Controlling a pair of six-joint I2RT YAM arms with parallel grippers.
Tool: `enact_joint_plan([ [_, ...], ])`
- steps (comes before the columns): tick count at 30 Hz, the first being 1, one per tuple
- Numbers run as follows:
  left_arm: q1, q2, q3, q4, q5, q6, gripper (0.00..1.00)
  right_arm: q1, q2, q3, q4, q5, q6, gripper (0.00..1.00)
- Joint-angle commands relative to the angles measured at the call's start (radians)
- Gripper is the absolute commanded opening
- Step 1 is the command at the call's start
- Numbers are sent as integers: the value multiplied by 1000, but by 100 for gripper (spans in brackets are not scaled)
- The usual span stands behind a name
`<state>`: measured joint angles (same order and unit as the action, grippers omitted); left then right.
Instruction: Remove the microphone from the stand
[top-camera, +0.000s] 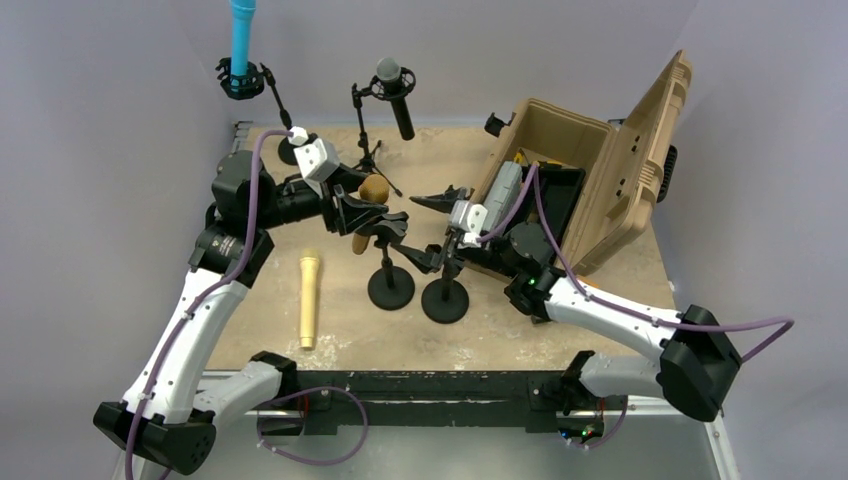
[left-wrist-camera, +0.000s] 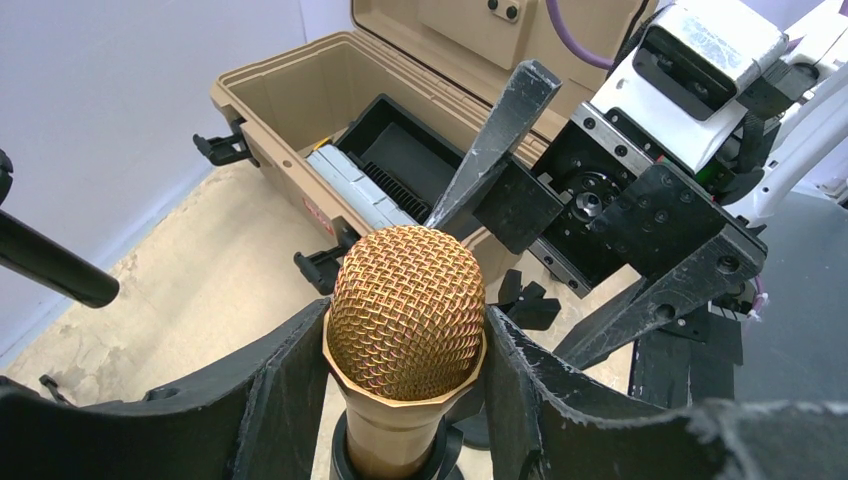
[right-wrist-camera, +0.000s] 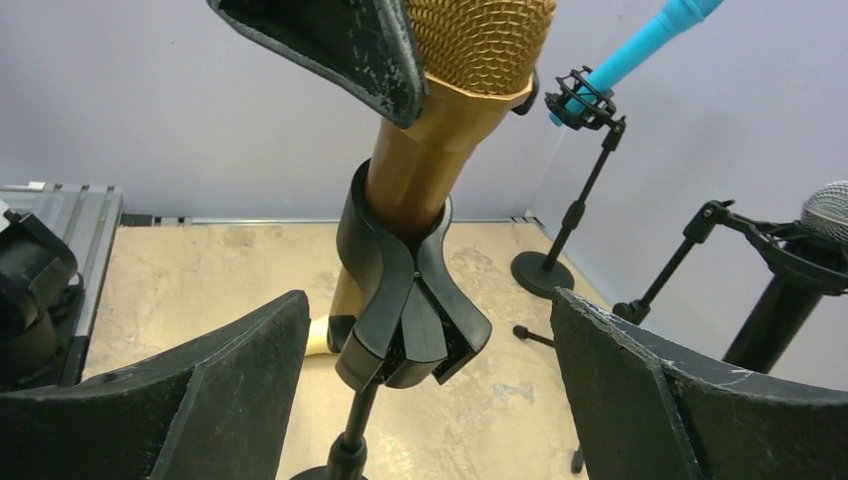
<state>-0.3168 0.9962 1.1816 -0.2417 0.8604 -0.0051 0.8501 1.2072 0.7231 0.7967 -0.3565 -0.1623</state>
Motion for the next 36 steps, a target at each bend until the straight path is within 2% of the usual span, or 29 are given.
enact_joint_plan([
  [1, -11, -21, 3, 53, 40, 21, 0, 0, 33, 38, 38, -58, -29, 87],
  [10, -13, -20, -1, 58, 41, 22, 0, 0, 107, 94, 26, -67, -29, 79],
  [18, -13, -21, -2, 55, 43, 31, 0, 0, 116, 86, 44, -85, -29, 68],
  [19, -13, -21, -2, 54, 44, 31, 0, 0, 117, 85, 45, -87, -31, 61],
  [20, -13, -21, -1, 54, 44, 31, 0, 0, 119, 85, 40, -88, -35, 46],
  [22, -13, -19, -2, 55, 43, 31, 0, 0, 121, 82, 33, -88, -48, 10],
  [23, -13, -19, -1, 53, 43, 31, 0, 0, 120, 76, 38, -84, -53, 0],
  [32, -13, -27, -2, 58, 4, 33, 0, 0, 127, 51, 104, -34, -19, 0],
  [36, -37, -47, 11, -17, -47, 90, 0, -7, 130, 42, 125, -14, 4, 0],
])
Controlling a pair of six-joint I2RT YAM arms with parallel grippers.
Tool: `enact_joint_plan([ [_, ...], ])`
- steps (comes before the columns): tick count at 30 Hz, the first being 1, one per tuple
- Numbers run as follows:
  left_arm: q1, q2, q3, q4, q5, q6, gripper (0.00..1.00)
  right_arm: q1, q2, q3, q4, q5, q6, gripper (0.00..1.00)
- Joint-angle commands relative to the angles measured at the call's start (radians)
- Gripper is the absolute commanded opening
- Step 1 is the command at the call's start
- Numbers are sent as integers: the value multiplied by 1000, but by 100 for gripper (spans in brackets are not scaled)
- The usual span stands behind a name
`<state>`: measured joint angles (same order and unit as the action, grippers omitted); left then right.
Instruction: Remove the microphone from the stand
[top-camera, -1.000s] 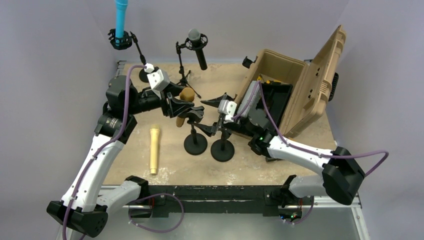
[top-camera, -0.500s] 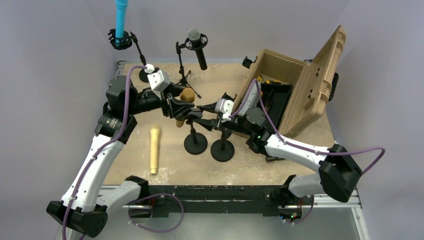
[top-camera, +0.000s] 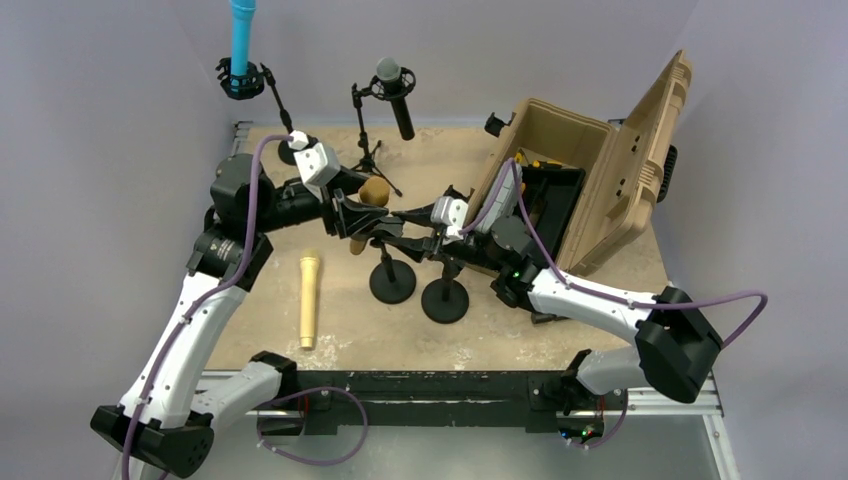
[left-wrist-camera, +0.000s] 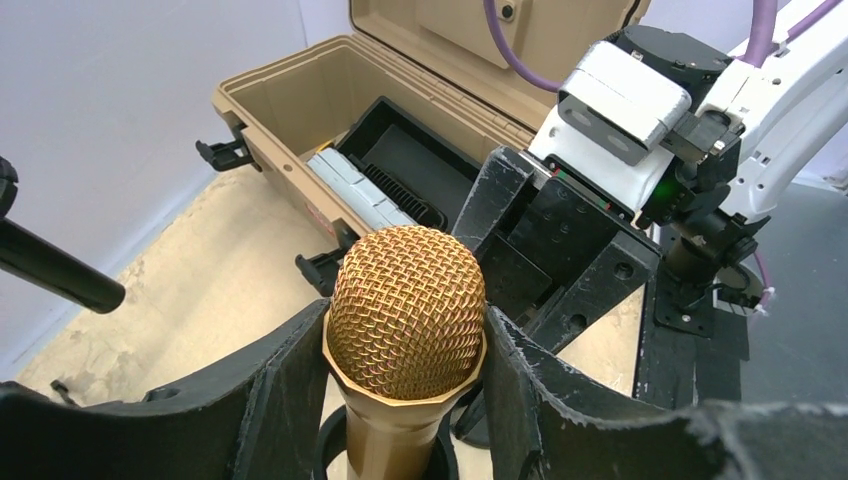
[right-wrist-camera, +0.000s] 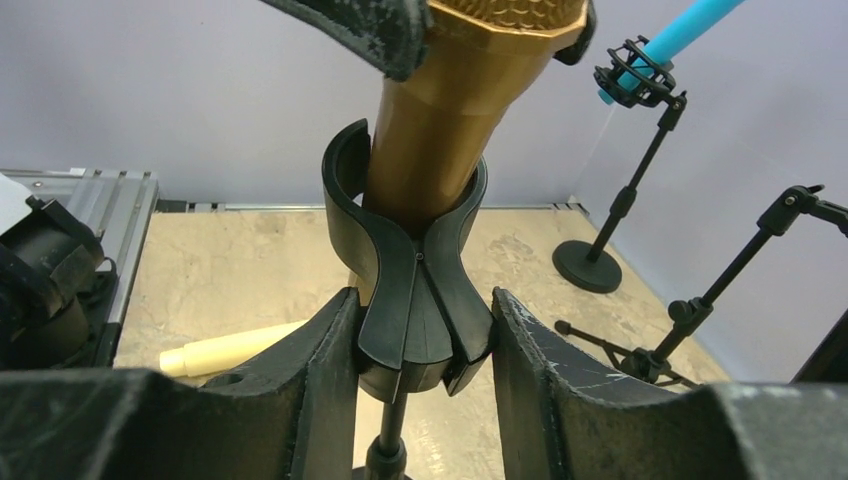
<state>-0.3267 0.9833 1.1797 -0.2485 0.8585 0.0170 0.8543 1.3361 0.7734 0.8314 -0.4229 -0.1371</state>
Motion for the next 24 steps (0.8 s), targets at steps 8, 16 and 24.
enact_joint_plan([
  [8, -29, -98, -29, -131, -282, -8, 0, -20, -15, -32, 132, 54, -2, 0],
  [16, -31, -74, 131, -127, -224, -154, 0, -20, 8, -10, 110, 49, -1, 0],
  [24, -41, -40, 277, -140, -229, -222, 0, -20, 38, -4, 113, 80, -4, 0],
])
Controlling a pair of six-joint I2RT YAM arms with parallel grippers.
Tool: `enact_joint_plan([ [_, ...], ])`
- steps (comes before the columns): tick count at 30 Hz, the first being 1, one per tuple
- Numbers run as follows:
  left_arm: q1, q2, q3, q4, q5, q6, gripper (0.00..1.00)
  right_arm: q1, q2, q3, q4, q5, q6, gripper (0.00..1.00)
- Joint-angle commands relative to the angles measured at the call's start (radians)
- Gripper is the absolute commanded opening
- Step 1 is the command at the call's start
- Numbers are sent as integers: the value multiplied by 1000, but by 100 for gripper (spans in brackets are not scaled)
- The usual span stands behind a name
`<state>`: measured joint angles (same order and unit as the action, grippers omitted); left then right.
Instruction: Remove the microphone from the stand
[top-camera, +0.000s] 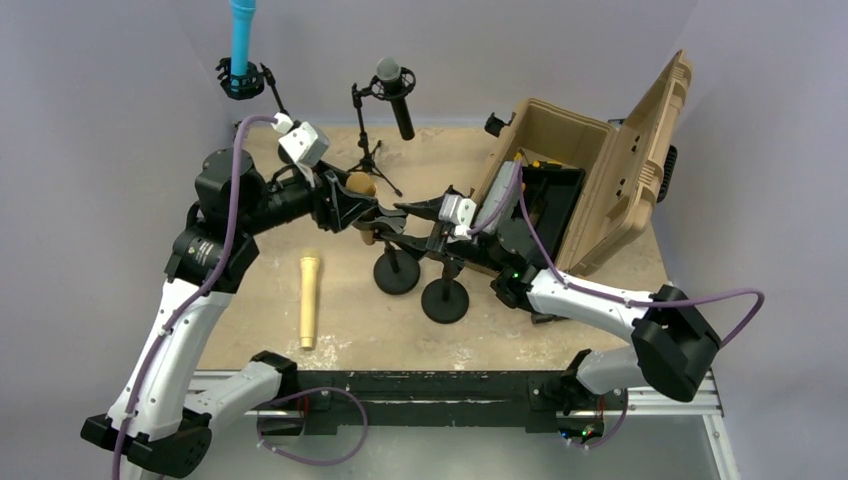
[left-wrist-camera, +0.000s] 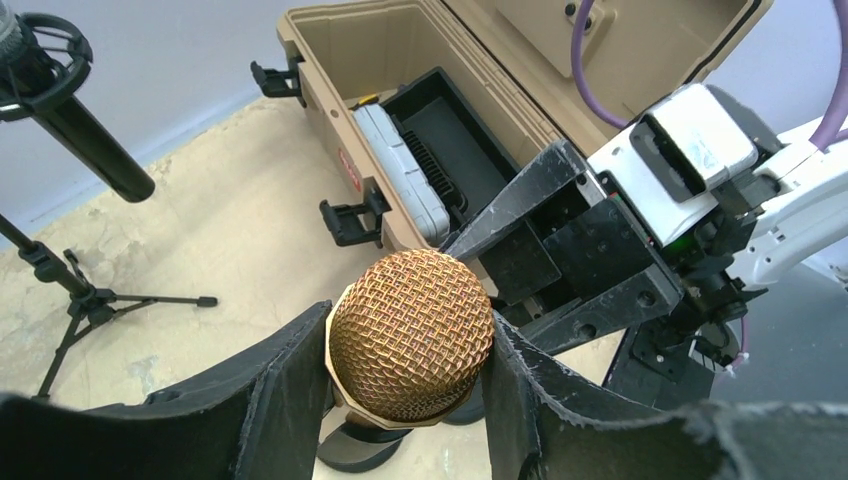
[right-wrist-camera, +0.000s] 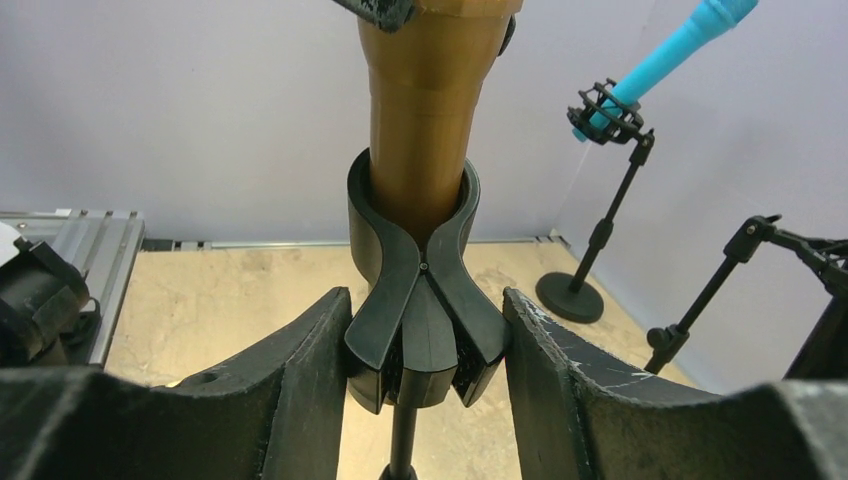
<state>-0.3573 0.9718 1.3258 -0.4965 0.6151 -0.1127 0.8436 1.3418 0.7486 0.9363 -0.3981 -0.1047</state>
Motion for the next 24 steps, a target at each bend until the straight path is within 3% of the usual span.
enact_joint_plan([
  [1, -12, -26, 147, 102, 3, -95, 0, -9, 36, 19, 13, 55, -35, 0],
  [8, -12, 25, 210, 86, -36, -94, 0, -9, 45, 20, 44, 41, -30, 0],
  [17, -23, 28, 136, 81, -151, -61, 0, -9, 103, 9, 74, 50, -22, 0],
  [24, -92, 98, 426, -86, -206, -168, 0, -9, 186, 108, -35, 66, 1, 0],
])
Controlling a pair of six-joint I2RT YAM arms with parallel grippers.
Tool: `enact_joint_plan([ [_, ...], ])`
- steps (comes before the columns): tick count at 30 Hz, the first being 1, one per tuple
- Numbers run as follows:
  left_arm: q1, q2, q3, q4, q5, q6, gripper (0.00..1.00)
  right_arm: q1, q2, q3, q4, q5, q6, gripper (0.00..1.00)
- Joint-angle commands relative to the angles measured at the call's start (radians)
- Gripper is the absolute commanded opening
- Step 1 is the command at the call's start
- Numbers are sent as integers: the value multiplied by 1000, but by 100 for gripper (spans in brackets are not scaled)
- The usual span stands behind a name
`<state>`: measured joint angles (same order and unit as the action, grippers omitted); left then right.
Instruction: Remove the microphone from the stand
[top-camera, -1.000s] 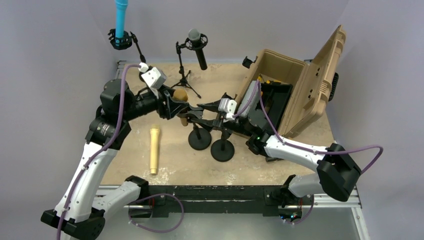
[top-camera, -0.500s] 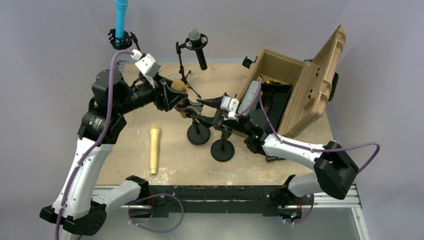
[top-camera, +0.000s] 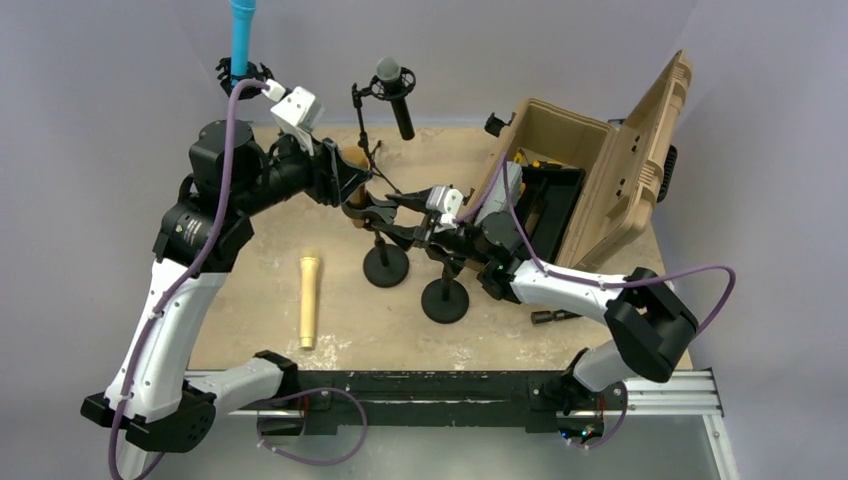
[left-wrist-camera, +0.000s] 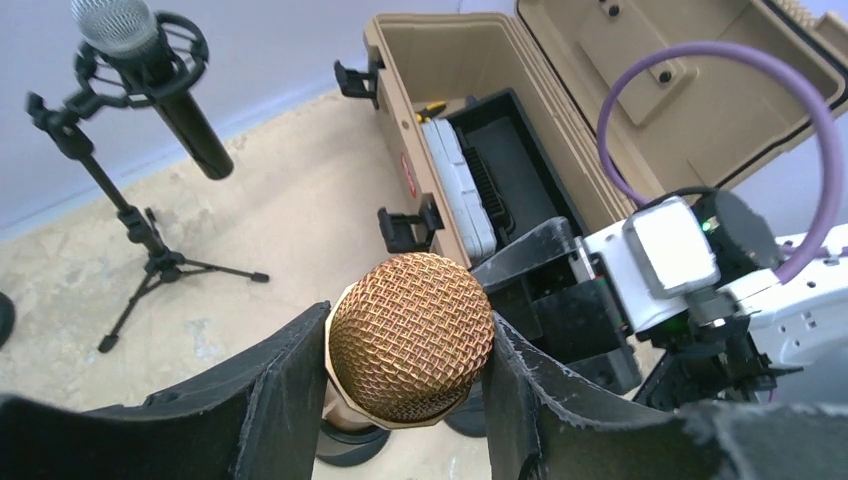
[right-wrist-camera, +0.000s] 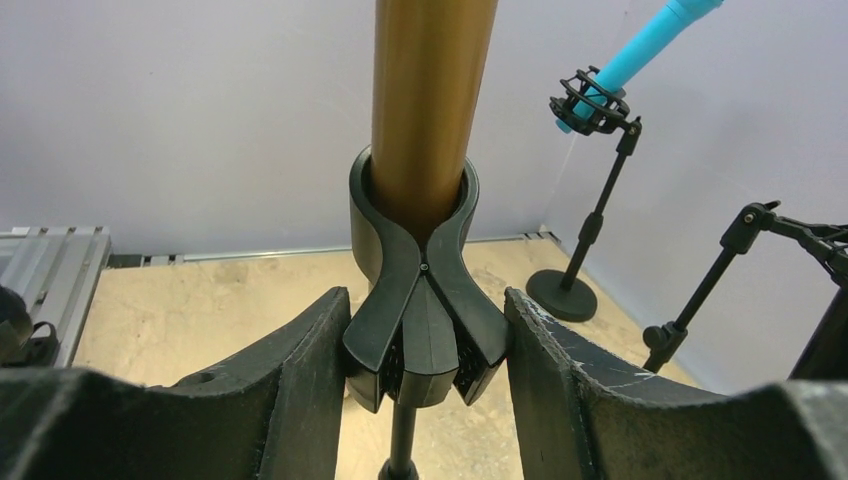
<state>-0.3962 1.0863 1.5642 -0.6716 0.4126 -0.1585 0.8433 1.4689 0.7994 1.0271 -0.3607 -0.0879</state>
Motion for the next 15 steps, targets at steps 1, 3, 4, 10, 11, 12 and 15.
enact_joint_plan([
  [1, -70, -24, 185, 95, -19, -117, 0, -8, 68, 75, -143, 35, -8, 0],
  [3, -89, -49, 151, 115, -58, -102, 0, -9, 84, 97, -151, 43, 13, 0],
  [4, -93, -58, 136, 120, -84, -98, 0, -9, 88, 102, -148, 50, 28, 0],
  [10, -243, -43, 218, -22, -344, -4, 0, -3, 104, 121, -197, 113, 97, 0],
  [11, -282, -35, 234, -41, -397, 17, 0, 2, 94, 122, -202, 131, 115, 0],
  [12, -321, -30, 237, -48, -436, 36, 0, 7, 83, 120, -205, 148, 123, 0],
  [15, -381, -34, 178, -16, -459, 45, 0, 10, 51, 108, -212, 186, 149, 0],
])
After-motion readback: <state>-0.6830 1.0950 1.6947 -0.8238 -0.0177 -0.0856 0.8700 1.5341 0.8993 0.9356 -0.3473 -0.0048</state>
